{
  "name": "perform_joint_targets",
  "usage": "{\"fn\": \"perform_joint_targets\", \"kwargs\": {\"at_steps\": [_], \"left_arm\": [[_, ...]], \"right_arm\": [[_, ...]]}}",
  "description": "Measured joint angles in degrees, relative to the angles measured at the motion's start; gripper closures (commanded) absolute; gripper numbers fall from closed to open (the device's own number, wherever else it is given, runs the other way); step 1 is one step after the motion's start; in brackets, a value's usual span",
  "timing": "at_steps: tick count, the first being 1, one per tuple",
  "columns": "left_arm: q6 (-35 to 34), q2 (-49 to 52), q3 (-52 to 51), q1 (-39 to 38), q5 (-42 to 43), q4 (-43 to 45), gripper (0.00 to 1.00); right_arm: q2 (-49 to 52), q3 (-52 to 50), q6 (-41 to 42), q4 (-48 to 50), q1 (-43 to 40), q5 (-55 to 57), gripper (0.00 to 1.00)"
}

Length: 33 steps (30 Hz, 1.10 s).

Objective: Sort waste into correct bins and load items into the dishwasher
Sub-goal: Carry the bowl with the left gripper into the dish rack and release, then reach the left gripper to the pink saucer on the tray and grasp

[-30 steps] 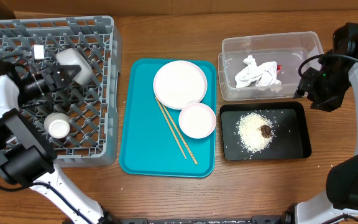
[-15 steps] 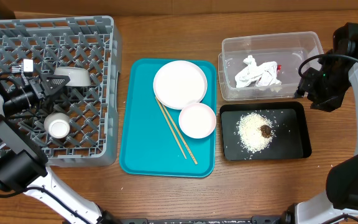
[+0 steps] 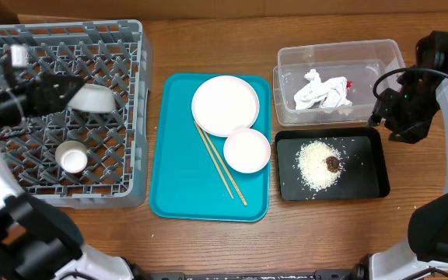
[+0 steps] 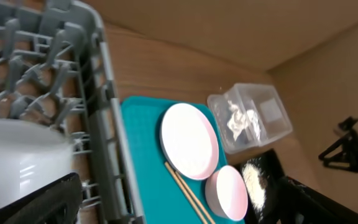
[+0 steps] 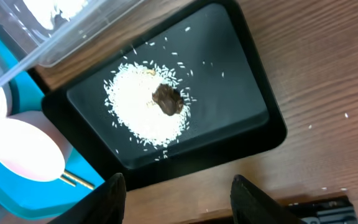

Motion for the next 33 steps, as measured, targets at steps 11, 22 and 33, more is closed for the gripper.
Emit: {"fn": "perform_joint_targets", "kwargs": {"at_steps": [11,22,33], "left_arm": [[-6.05,-4.28,0.07,-27.54,-19.19,0.61,0.00],[-8.96,-0.98,0.07,-56.85,-38.62,2.84,0.00],[-10.03,12.92,0.04,-70.29,-44.48,-0.24,0.22]], "right_arm": [[0.00,-0.04,1.46,-1.51,-1.97,4.44,0.38],[0.00,-0.07,2.49,-1.07,-5.64,4.94,0.35],[0.00,-0.07,2.51,-1.03,-5.62,4.98,0.35]]}}
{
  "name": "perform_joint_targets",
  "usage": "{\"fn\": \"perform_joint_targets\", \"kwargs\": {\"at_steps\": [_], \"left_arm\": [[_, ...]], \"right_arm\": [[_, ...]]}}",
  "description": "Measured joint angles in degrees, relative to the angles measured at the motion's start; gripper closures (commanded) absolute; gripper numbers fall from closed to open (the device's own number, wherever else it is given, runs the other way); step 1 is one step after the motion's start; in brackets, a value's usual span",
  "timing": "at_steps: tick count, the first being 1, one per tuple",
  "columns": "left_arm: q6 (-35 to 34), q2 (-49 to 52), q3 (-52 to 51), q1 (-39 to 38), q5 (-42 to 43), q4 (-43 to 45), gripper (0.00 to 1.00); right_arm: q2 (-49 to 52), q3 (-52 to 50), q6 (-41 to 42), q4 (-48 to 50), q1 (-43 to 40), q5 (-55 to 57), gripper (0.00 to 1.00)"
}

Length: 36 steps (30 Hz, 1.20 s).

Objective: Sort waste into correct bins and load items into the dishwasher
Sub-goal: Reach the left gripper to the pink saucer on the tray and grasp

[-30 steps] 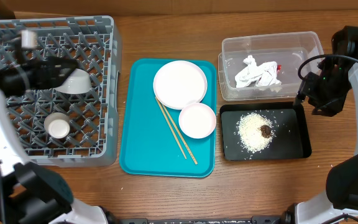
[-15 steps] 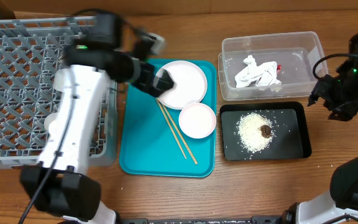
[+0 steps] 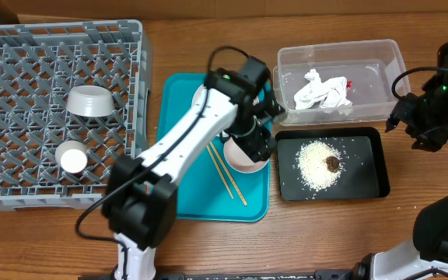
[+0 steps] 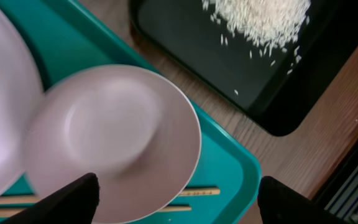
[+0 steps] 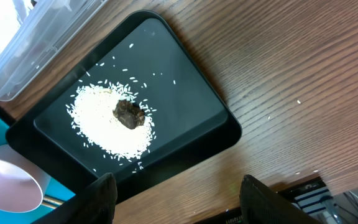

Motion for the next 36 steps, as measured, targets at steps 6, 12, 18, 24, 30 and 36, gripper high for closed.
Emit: {"fn": "perform_joint_targets", "kwargs": {"at_steps": [6,12,18,24,30,36], "left_arm": [[-0.22,5.60,0.00,-2.54,-2.54,-3.43,0.34],[-0.20,11.06,0.00,-3.04,-4.35,-3.96,0.49],[-1.44,11.43,0.00,-3.08,-7.17,-2.69,0.73],[-3.21,11.43,0.00,-3.10,-8.85,-2.34,0.89],[-5.25,10.56,2.56,-3.10,-10.86,-3.93,0.96],[-5.75,6.99,5.86,-2.89,-10.62,-3.87,0.96]], "right_arm": [[0.00,0.00,0.00,0.09,-0.02,0.02,0.35],[0.00,0.00,0.02,0.09,0.00,0.00,0.35],[0.00,0.00,0.02,0.11,0.00,0.00,0.35],[0.00,0.00,0.04,0.11,0.00,0.02,0.35],[0.00,0.00,0.13,-0.17,-0.02,0.00,0.35],[0.00,0.00,0.15,-0.17,0.00,0.02,0.35]]}}
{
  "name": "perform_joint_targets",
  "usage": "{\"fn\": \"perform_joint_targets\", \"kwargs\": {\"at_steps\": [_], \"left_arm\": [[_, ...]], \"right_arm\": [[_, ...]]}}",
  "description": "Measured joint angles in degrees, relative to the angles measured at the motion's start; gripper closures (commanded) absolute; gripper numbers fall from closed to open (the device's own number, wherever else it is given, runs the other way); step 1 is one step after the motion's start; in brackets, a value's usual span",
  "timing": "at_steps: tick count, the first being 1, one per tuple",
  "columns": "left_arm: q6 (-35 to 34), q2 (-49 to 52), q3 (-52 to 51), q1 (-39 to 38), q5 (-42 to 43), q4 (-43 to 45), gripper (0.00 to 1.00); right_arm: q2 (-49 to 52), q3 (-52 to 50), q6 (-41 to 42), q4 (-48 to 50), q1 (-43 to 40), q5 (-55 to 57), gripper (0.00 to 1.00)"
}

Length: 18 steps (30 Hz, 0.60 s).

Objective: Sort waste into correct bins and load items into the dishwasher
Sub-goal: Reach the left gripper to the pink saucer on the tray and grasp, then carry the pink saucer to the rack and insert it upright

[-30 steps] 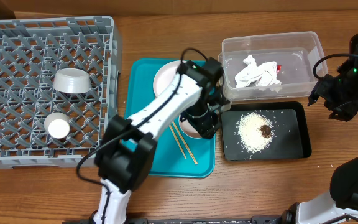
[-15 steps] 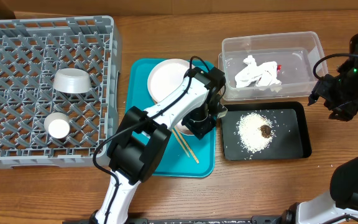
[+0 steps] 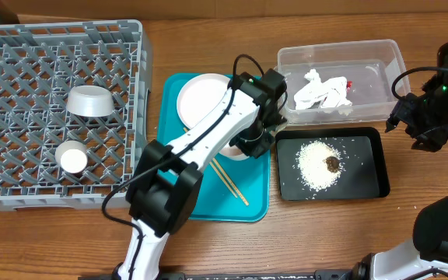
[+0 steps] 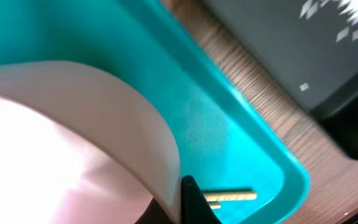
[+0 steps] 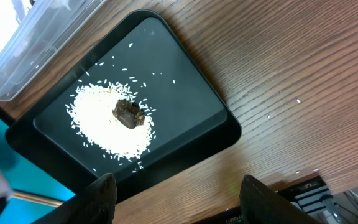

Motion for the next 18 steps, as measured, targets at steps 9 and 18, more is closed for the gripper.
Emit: {"fn": "perform_joint_targets", "kwargs": {"at_steps": [9,18], "left_arm": [[-0.07,-11.13,5.79,11.76,1.70,1.05,0.96],[4.66,-13.60,8.09,35.74,20.22,8.15,0.96]], "right_arm": [[0.00,0.00,0.04,0.04,0.00,-0.02,0.35],[0.00,0.00,0.00,0.02,-0.02,-0.02,0.35]]}}
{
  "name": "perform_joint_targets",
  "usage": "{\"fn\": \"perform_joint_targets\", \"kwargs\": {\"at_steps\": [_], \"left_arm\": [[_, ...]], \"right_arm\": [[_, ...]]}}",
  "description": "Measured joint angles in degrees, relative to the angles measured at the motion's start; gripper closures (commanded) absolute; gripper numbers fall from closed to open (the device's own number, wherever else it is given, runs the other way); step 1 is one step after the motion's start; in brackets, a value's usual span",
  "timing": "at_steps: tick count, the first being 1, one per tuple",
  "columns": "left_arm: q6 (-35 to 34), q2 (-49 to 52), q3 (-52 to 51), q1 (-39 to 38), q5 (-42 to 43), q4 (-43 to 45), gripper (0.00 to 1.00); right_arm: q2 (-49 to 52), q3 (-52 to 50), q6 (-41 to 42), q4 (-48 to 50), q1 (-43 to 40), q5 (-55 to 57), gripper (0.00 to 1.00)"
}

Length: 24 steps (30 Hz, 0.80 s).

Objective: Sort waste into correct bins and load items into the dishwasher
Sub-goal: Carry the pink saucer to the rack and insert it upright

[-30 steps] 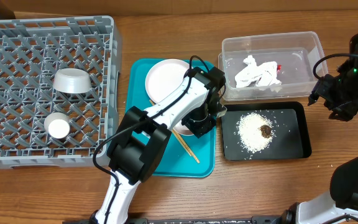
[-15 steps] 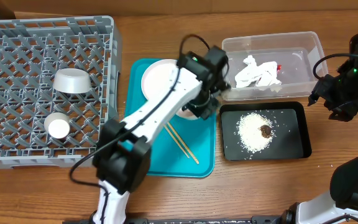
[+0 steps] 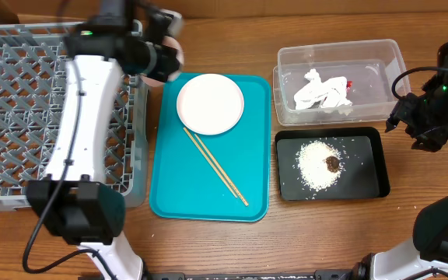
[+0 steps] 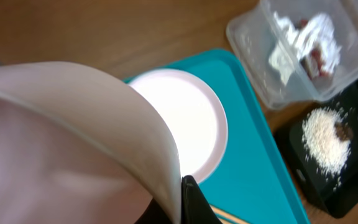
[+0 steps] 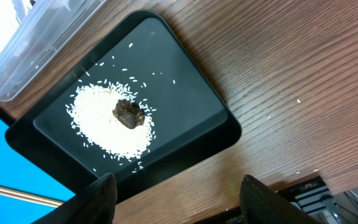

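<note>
My left gripper [image 3: 162,58] is shut on the rim of a small white dish [image 4: 73,143], held tilted in the air at the top right corner of the grey dish rack [image 3: 22,117]. One black finger [image 4: 189,200] shows against the dish's edge. On the teal tray [image 3: 247,187] lie a large white plate [image 3: 210,103] and a pair of chopsticks [image 3: 215,166]. My right gripper [image 5: 185,202] stands open over bare wood beside the black tray [image 5: 185,81] of rice [image 5: 114,121].
A clear bin [image 3: 337,82] with crumpled tissue stands at the back right. A brown lump [image 5: 129,114] sits on the rice. My left arm lies across the rack and hides part of its inside. Bare wood lies in front of the tray.
The left gripper held the small dish low at the tray's right side by the black tray. Now it holds it raised at the rack's top right corner. The right arm has not moved.
At first my left gripper was at the rack beside a white bowl. Then it hung open over the small dish on the tray. Then it was shut on the dish's rim, and now the dish is off the tray, by the rack.
</note>
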Motion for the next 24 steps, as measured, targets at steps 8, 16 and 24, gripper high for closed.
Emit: {"fn": "perform_joint_targets", "kwargs": {"at_steps": [8,16,24], "left_arm": [[1.81,0.02,0.00,12.90,11.67,10.21,0.96],[2.69,4.42,0.00,17.44,24.55,16.65,0.96],[2.21,14.14,0.00,21.66,35.54,23.45,0.96]], "right_arm": [[0.00,0.00,0.00,0.09,0.02,0.00,0.35],[0.00,0.00,0.02,0.17,0.02,0.00,0.35],[0.00,0.00,0.00,0.22,0.02,0.00,0.35]]}}
